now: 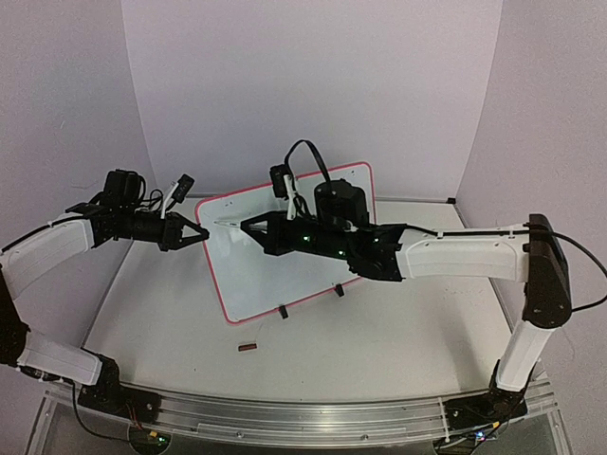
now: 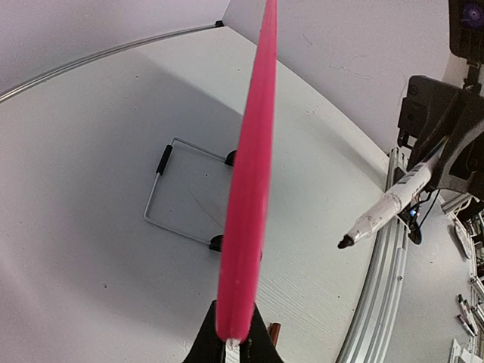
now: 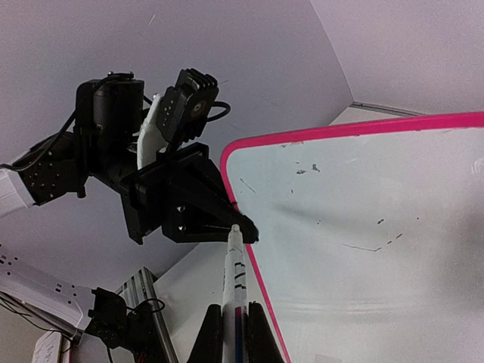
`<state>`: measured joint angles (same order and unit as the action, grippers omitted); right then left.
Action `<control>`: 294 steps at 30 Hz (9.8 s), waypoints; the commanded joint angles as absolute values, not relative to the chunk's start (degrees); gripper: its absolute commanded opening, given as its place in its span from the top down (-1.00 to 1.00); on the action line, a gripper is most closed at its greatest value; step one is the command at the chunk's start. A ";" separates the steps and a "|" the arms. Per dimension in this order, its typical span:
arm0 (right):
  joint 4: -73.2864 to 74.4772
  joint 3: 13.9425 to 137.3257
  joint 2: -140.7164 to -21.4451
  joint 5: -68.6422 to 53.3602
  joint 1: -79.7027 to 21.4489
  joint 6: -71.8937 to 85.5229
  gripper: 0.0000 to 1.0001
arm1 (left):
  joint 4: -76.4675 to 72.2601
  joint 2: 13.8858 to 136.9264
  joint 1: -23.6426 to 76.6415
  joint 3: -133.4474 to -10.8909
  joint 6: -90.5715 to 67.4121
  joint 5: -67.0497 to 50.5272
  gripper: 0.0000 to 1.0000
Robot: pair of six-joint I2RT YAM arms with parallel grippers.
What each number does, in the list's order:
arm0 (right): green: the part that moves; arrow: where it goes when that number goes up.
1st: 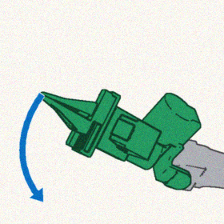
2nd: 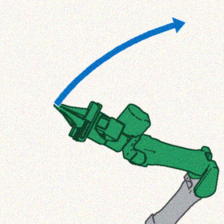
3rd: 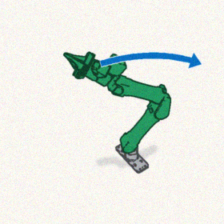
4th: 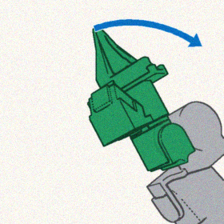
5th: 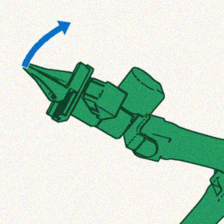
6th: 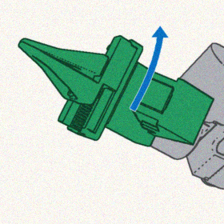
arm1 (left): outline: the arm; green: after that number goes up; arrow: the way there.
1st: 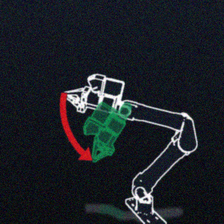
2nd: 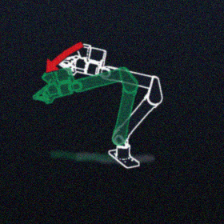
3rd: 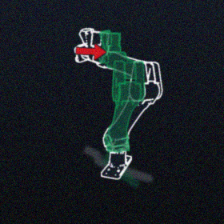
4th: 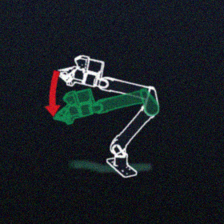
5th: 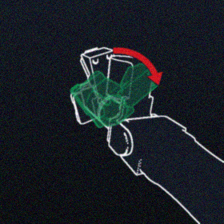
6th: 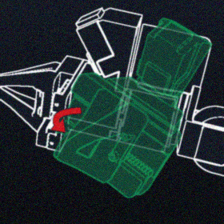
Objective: Write a sentence on the whiteboard
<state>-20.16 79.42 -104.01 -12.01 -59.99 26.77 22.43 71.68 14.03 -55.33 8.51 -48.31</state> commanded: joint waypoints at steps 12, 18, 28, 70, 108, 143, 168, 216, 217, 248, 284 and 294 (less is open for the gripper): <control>-22.93 85.55 -107.95 -14.94 -57.83 26.84 1.00 | 25.22 70.34 15.93 -55.17 12.40 -43.10 1.00; -23.69 85.72 -108.62 -14.80 -57.34 27.51 1.00 | 25.36 70.14 16.04 -55.16 12.54 -42.87 1.00; -23.64 83.01 -108.73 -14.44 -57.03 28.69 1.00 | 25.48 69.89 16.03 -55.26 12.52 -42.62 1.00; -28.31 77.60 -103.86 -12.67 -56.18 31.58 1.00 | 25.74 69.70 16.05 -55.41 12.34 -41.31 1.00; -26.59 79.89 -109.16 -17.82 -55.63 34.09 1.00 | 25.62 69.79 16.00 -55.63 12.44 -41.04 1.00; -30.01 70.90 -101.00 -16.99 -55.60 33.48 1.00 | 25.77 69.34 16.00 -55.50 12.60 -40.26 1.00; -27.93 74.82 -100.87 -21.17 -54.09 31.38 1.00 | 25.93 69.25 16.00 -55.58 12.66 -40.00 1.00; -26.65 71.23 -99.41 -22.27 -52.83 34.48 1.00 | 25.93 69.34 16.09 -55.63 12.59 -39.90 1.00; -26.93 71.35 -99.13 -22.49 -52.85 34.54 1.00 | 25.93 69.39 16.13 -55.62 12.61 -39.90 1.00; -27.59 77.86 -105.19 -21.32 -52.86 33.75 1.00 | 25.97 69.52 16.14 -55.68 12.52 -40.10 1.00; -28.68 73.28 -102.27 -19.46 -52.14 32.92 1.00 | 25.94 69.19 16.19 -55.69 12.54 -39.94 1.00; -28.03 73.52 -103.65 -19.08 -51.55 33.69 1.00 | 25.93 69.10 16.22 -55.81 12.65 -40.00 1.00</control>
<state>-26.92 71.77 -103.09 -20.27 -51.90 33.28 24.56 69.82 16.19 -55.33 10.52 -44.18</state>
